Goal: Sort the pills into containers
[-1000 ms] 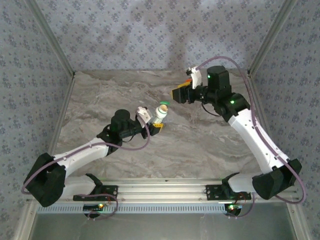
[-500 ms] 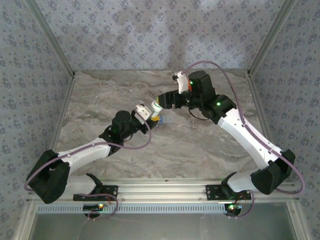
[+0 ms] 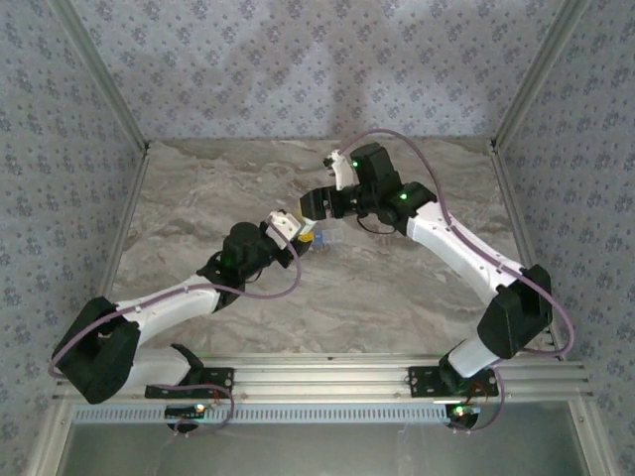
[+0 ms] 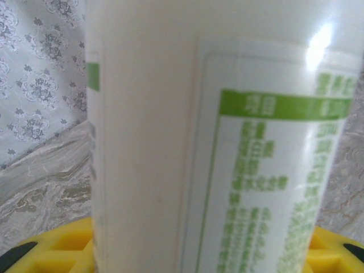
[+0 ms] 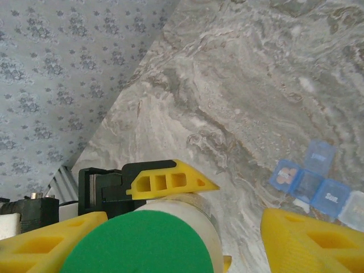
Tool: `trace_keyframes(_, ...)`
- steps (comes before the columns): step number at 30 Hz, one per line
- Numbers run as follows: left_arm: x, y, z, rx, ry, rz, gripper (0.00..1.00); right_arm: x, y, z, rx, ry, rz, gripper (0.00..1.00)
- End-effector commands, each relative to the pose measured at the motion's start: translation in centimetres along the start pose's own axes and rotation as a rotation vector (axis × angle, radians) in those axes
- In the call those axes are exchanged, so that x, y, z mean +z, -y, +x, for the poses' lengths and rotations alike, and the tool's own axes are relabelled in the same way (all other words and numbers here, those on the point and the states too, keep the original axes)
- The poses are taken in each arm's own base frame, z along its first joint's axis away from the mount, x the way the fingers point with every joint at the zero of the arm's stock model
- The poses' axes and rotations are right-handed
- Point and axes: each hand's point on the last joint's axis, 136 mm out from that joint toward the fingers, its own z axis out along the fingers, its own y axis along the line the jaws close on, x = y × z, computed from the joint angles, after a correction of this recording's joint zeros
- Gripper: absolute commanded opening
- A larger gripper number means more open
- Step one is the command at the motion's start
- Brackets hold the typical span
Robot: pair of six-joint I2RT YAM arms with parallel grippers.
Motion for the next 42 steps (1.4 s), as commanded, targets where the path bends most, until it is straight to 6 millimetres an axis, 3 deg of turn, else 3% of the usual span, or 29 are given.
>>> trace_keyframes(1,-0.3,-0.7,-1.9,0.030,0.063,-0.041,0.29,0.8,0.3,1.1,0.033,-0.053,-0.017,0.72)
trace_keyframes(7,-0.5,-1.2,-1.9,0.049,0.058,-0.071,0.29,1.2,0.7,2.4,0.044,-0.097,-0.020,0.69)
trace_keyframes(12,-0.7,-1.6,-2.0,0.069,0.055,-0.096,0.29,1.4,0.8,3.5,0.061,-0.151,-0.053,0.53)
trace_keyframes(15,-0.8,-1.8,-2.0,0.080,0.054,-0.107,0.29,1.3,0.9,3.8,0.077,-0.162,-0.066,0.48)
trace_keyframes(21,-0.9,-1.7,-1.9,0.084,0.051,-0.100,0.32,0.6,0.8,2.6,0.110,-0.095,-0.090,0.34)
trace_keyframes(28,-0.8,-1.5,-1.8,0.072,0.046,-0.090,0.30,-0.7,1.2,1.1,0.074,-0.009,-0.008,0.39)
trace_keyframes(34,-0.4,-1.5,-1.6,0.049,0.043,-0.088,0.31,-1.2,0.4,0.4,0.041,0.044,0.026,0.20)
trace_keyframes(37,-0.4,-1.5,-1.7,0.044,0.043,-0.086,0.40,-1.3,0.1,0.0,0.046,0.054,0.011,0.12)
trace_keyframes(40,-0.6,-1.7,-2.0,0.036,0.052,-0.094,0.67,-1.4,-0.3,-0.3,0.053,0.062,-0.019,0.09)
trace_keyframes(42,-0.7,-1.8,-2.2,0.029,0.060,-0.098,0.73,-1.5,-0.6,-0.5,0.055,0.066,-0.038,0.08)
